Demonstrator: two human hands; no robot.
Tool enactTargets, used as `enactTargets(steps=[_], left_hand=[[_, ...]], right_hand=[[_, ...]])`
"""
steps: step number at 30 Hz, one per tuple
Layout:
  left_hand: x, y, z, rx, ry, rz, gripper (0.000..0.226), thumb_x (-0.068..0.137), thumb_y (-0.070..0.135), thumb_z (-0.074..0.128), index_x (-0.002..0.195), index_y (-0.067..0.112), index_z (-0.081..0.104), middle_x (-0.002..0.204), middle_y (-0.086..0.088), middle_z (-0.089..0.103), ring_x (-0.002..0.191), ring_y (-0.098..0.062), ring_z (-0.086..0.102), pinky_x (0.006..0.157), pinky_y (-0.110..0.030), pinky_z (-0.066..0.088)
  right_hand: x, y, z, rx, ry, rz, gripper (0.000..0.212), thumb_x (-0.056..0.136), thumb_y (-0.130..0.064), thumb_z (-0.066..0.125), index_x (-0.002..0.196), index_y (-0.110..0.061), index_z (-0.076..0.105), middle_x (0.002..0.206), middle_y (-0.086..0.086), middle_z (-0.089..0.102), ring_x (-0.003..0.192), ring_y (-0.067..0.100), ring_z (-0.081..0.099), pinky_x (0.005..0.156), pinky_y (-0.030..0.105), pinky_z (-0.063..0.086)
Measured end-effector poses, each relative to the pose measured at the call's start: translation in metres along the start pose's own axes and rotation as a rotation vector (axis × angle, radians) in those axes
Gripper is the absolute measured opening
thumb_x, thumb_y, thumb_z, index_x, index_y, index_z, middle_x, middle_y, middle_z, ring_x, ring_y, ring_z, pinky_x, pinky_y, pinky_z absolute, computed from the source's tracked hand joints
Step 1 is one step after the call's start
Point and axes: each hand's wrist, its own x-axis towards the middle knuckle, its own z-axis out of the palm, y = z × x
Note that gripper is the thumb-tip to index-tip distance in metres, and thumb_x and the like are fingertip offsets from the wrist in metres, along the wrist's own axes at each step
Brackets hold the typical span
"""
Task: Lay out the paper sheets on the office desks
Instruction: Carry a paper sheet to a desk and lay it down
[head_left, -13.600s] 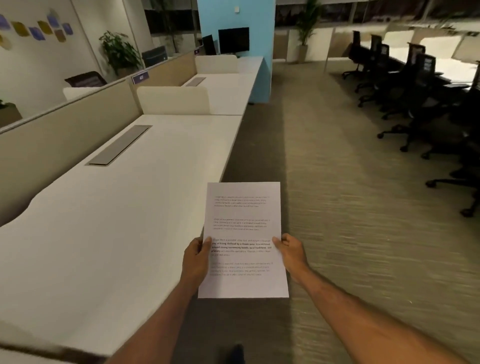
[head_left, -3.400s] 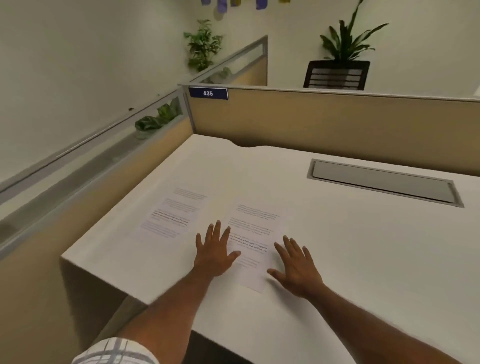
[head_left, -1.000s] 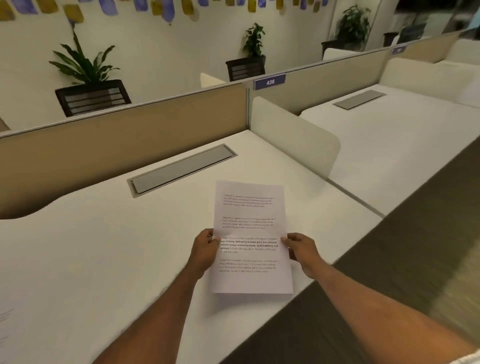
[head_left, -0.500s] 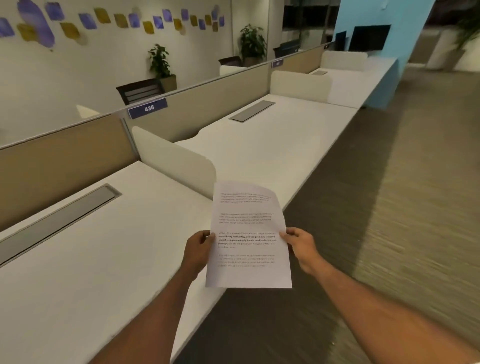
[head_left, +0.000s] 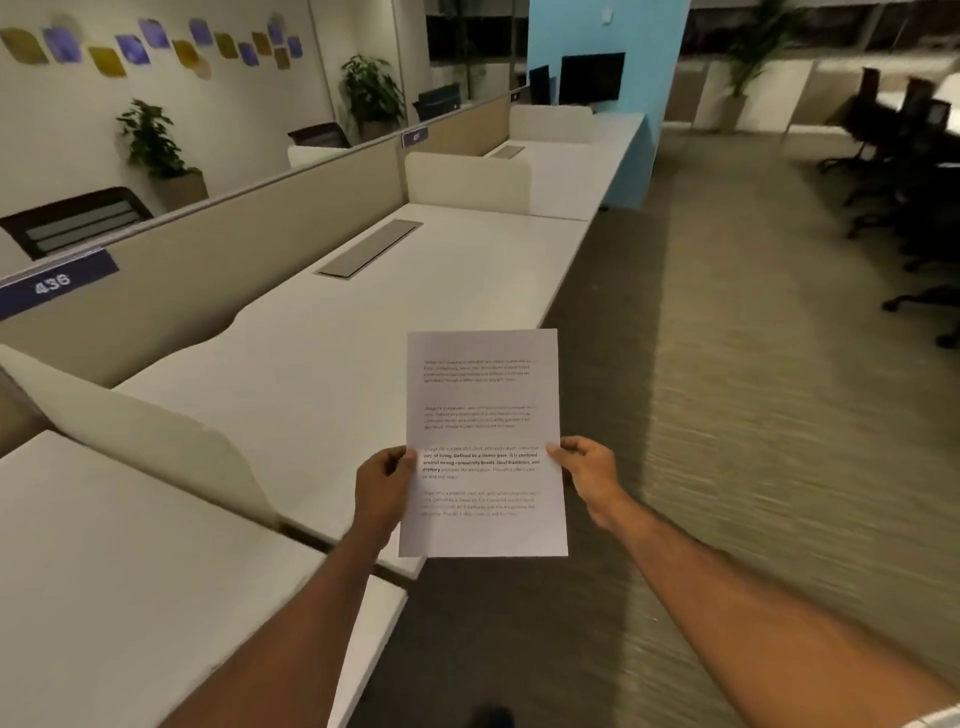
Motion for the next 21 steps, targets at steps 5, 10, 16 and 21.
enactTargets(steps=[5, 10, 16, 21], left_hand=[[0.085, 0.023, 0.056, -0.095, -0.017, -0.038, 0.014, 0.096, 0.023, 0.058, 0.088, 0.029, 0.068, 0.092, 0.011, 0.071, 0.084, -0.01, 0.067, 0.064, -0.022, 0.049], [0.161, 0.048, 0.101, -0.173, 0.026, -0.075, 0.012, 0.095, 0.019, 0.058, 0.091, 0.023, 0.069, 0.092, 0.009, 0.071, 0.083, -0.009, 0.067, 0.063, -0.021, 0.049], [0.246, 0.062, 0.149, -0.219, 0.097, -0.106, 0.016, 0.094, 0.018, 0.06, 0.084, 0.026, 0.07, 0.089, 0.011, 0.071, 0.081, -0.01, 0.066, 0.068, -0.025, 0.051], [0.32, 0.069, 0.19, -0.243, 0.217, -0.124, 0.01, 0.094, 0.018, 0.06, 0.096, 0.018, 0.07, 0.097, 0.001, 0.072, 0.089, -0.017, 0.067, 0.076, -0.033, 0.054]], right_hand=[[0.089, -0.023, -0.017, -0.011, 0.014, 0.046, 0.016, 0.092, -0.025, 0.067, 0.094, -0.009, 0.07, 0.095, 0.007, 0.077, 0.085, 0.023, 0.074, 0.073, 0.035, 0.059], [0.166, -0.042, -0.027, -0.01, 0.001, 0.082, 0.02, 0.091, -0.028, 0.069, 0.096, -0.008, 0.069, 0.091, 0.005, 0.077, 0.082, 0.021, 0.075, 0.065, 0.031, 0.059], [0.269, -0.056, -0.034, -0.074, -0.035, 0.069, 0.012, 0.091, -0.021, 0.069, 0.095, -0.01, 0.07, 0.091, 0.007, 0.076, 0.079, 0.022, 0.073, 0.059, 0.028, 0.055], [0.377, -0.081, -0.037, -0.171, -0.108, 0.014, 0.007, 0.091, -0.016, 0.067, 0.094, -0.01, 0.069, 0.087, 0.005, 0.075, 0.073, 0.016, 0.072, 0.055, 0.024, 0.053]])
